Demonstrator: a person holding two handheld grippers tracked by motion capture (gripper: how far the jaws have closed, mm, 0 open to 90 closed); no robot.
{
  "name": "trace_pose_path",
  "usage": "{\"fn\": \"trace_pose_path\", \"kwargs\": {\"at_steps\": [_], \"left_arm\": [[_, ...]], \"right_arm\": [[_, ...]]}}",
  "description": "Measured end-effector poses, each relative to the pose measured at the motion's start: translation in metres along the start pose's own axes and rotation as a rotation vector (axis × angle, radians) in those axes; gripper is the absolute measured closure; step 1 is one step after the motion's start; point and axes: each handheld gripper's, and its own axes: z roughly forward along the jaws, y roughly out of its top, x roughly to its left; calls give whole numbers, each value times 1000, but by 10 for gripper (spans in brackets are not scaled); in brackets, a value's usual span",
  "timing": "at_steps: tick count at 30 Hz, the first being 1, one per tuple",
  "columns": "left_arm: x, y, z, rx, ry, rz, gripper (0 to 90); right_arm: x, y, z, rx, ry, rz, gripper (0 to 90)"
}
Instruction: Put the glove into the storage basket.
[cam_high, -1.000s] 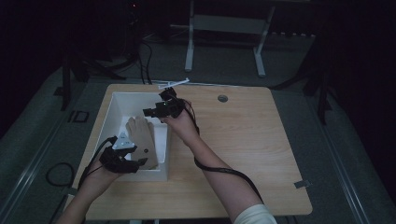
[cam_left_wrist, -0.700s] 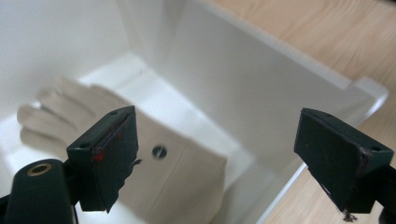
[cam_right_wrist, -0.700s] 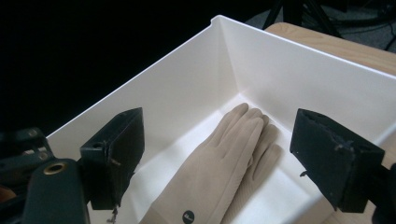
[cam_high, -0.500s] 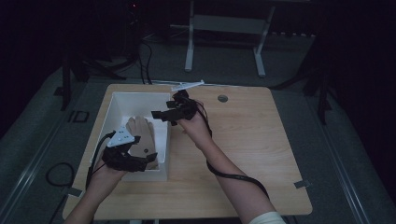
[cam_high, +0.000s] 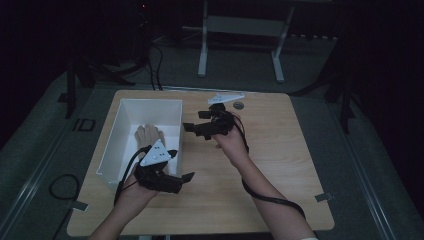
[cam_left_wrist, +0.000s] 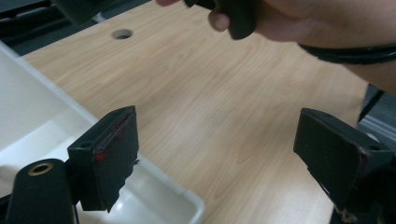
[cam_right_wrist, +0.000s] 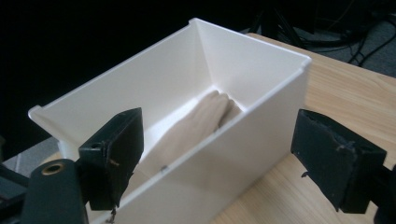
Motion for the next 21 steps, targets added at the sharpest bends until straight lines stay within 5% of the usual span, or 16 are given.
{"fn": "trace_pose_path", "kwargs": {"at_steps": [11,14,17,21], "left_arm": [[-22,-6,35,34,-78,51,147],[-31,-9,42,29,-23,130,147],[-45,-10,42,-37,5,199,156],[-57,-8,47,-2,-28,239,156]], "right_arm": [[-19,-41,-18,25,-23,21,163],[-24,-53,-20,29,-33,15,160],[-28,-66,-20,50,-42,9,158],[-34,-82,-22,60,-28,33,158]]}}
